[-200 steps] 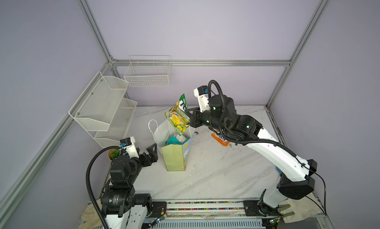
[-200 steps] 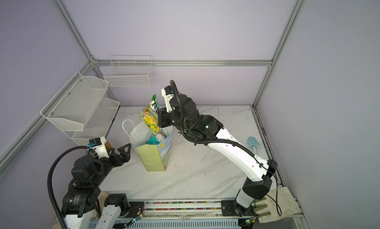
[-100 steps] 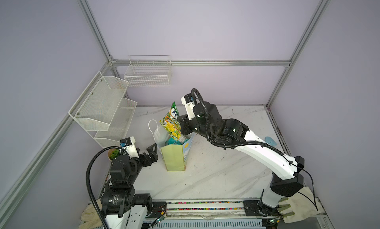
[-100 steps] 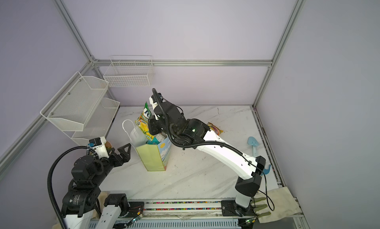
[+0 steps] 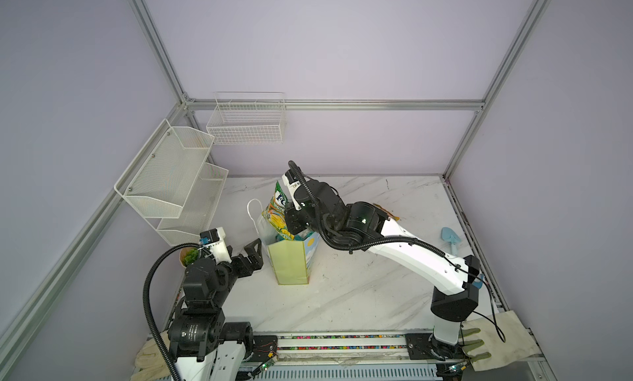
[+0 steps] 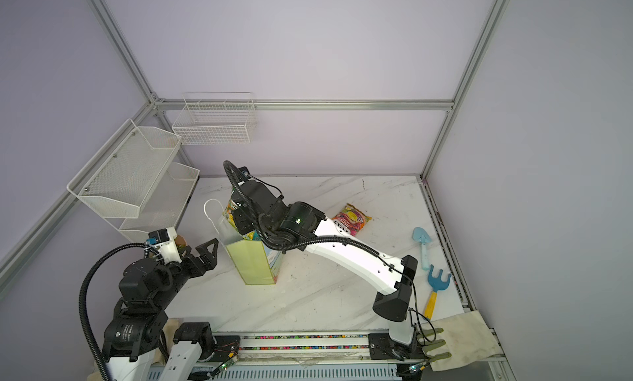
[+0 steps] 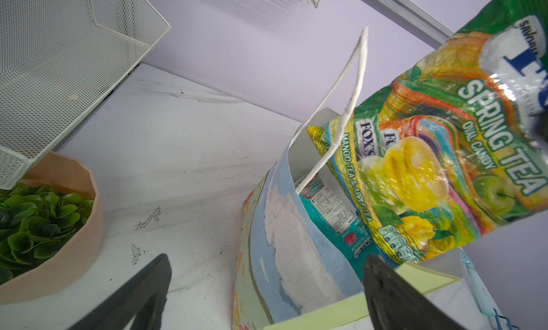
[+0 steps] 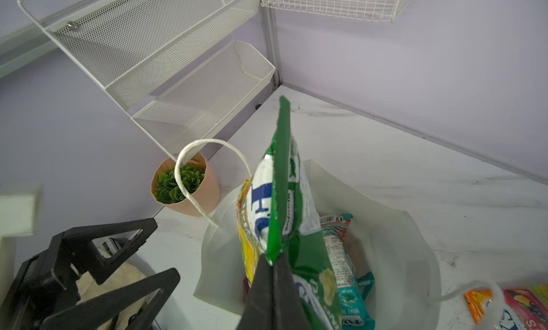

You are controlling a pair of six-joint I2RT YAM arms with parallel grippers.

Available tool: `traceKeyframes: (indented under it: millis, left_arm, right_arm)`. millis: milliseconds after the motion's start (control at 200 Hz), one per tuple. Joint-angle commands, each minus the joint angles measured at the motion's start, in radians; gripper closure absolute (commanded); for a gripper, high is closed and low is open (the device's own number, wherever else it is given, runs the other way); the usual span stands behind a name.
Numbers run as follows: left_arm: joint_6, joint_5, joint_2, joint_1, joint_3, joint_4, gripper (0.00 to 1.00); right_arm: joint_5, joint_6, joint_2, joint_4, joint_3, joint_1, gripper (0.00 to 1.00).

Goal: Place the snacks into the paper bag
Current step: Place the snack in the paper bag.

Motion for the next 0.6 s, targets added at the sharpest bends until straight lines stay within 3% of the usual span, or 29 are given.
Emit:
traceKeyframes:
  millis: [0, 595]
  left_arm:
    - [-0.001, 0.009, -0.008, -0.003, -0.044, 0.039, 0.0]
    - [0.0, 0.01, -0.007, -0.003, -0.044, 0.038, 0.0]
  right_arm:
    - [0.045, -0.021, 0.007, -0.021, 0.038, 0.014, 1.0]
    - [0.055, -0.007, 0.132, -0.096, 0.087, 0.018, 1.0]
